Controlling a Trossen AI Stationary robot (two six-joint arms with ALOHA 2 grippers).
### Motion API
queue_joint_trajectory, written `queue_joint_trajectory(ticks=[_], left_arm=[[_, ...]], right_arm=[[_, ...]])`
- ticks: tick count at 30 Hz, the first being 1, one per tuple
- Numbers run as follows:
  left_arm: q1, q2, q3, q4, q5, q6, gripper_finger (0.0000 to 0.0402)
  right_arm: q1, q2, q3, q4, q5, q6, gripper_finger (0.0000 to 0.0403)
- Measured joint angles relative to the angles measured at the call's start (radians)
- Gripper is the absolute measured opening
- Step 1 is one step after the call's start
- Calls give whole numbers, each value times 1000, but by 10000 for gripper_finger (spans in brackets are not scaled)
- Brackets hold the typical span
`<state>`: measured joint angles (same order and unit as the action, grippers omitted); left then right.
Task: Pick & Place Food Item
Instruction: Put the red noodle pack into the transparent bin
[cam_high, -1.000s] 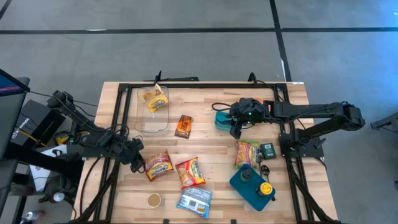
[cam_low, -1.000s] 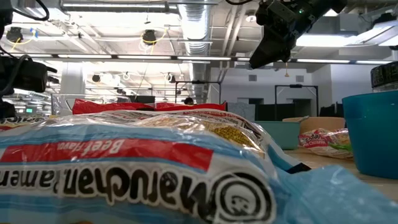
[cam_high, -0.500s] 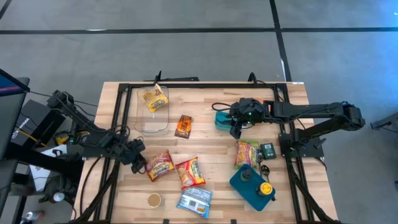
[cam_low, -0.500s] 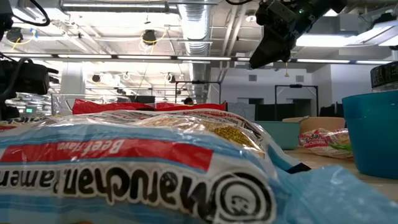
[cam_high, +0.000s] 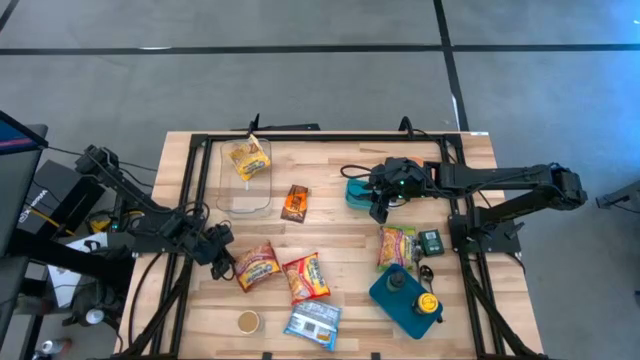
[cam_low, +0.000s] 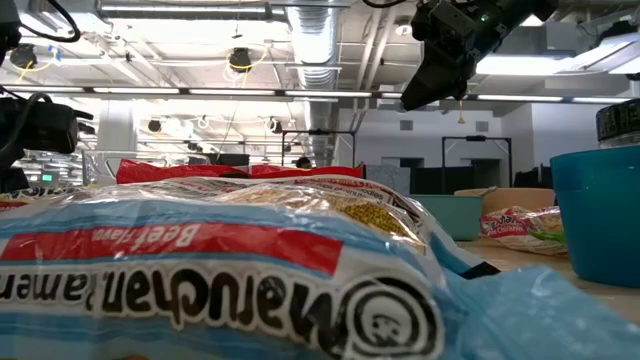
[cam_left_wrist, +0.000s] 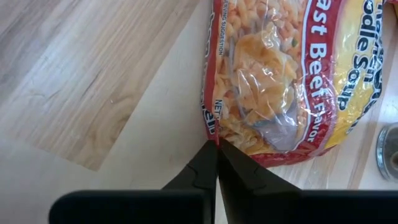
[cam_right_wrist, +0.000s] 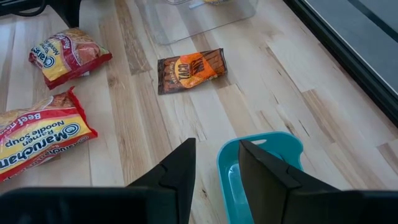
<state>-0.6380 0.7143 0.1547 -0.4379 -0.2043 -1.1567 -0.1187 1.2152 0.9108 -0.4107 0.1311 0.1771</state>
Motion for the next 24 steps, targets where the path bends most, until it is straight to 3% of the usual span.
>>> queue_joint_trajectory(ticks=[11,24], left_arm=[[0,-1,0,0,-5,2,0],[0,-1,0,128,-91,173,0]], right_arm=[[0,0,0,0,0,0,115],[0,0,0,0,0,-1,115]])
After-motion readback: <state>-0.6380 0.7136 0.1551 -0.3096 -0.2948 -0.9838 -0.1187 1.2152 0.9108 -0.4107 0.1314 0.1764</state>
